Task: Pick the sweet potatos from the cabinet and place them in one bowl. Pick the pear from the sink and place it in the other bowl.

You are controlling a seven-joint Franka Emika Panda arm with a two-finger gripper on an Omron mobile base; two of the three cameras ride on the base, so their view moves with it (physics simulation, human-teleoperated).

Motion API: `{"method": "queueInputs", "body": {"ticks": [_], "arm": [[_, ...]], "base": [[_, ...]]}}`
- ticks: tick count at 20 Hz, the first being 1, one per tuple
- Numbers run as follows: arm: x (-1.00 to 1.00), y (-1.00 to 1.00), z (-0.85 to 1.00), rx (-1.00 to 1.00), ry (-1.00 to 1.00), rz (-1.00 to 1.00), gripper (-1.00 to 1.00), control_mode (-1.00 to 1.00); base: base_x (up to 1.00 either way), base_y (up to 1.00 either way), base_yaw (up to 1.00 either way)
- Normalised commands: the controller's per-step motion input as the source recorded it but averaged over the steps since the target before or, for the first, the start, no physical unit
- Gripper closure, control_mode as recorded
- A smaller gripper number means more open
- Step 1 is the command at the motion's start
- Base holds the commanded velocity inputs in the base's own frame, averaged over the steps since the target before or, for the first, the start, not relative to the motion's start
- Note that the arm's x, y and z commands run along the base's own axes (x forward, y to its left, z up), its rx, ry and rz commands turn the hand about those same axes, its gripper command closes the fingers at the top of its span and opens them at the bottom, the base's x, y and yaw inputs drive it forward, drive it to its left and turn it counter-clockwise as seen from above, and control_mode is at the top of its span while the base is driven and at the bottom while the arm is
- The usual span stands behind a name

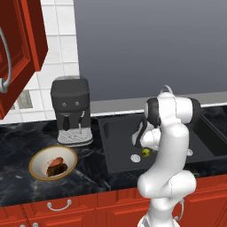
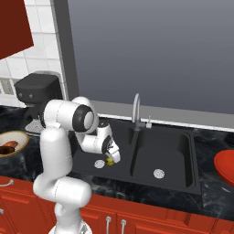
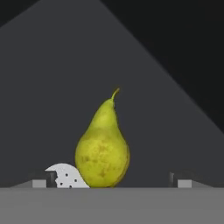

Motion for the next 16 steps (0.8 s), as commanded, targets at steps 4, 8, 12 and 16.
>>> {"method": "queueInputs", "body": {"ticks": [4, 8, 12, 16], "arm": [[0.04, -0.07, -0.33, 0.01, 0.00, -0.02, -1.00, -1.00], [0.14, -0.02, -0.31, 0.01, 0.00, 0.00, -1.00, -1.00], [0.30, 0.00, -0.26, 0.00, 0.00, 0.00, -1.00, -1.00], [0.27, 0.00, -0.24, 0.01, -0.01, 0.00, -1.00, -1.00]], "base": [[0.00, 0.00, 0.00], [0.00, 0.00, 0.00], [0.00, 0.00, 0.00], [0.00, 0.00, 0.00]]}}
